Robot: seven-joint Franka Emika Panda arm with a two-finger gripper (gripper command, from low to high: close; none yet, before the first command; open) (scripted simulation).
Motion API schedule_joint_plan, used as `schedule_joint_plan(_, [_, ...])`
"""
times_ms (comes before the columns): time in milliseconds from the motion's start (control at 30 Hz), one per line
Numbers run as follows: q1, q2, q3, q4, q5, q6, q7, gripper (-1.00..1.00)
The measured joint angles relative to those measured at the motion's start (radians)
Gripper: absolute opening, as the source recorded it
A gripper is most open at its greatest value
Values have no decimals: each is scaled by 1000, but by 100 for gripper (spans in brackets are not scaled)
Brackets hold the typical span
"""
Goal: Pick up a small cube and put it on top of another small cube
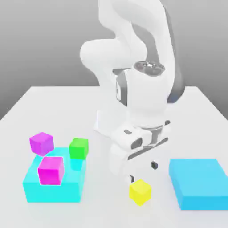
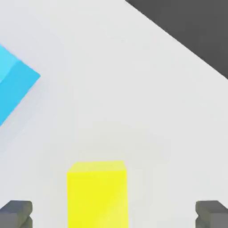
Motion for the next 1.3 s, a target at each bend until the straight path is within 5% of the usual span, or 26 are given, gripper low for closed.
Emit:
schedule_joint_plan(133, [12, 145, -14, 25, -12, 115, 6, 0])
schedule_joint_plan(167, [13, 167, -16, 29, -13, 133, 6, -100])
schedule_joint_plan(400, [12, 165, -16, 28, -17, 130, 10, -100])
schedule_joint_plan(633, [-14, -65, -14, -16, -5, -56, 9, -100])
schedule_joint_plan(1133, [-581, -582, -296, -93, -144, -485, 361, -100])
schedule_joint_plan(1300, [-603, -467, -329, -134, -129, -332, 360, -100])
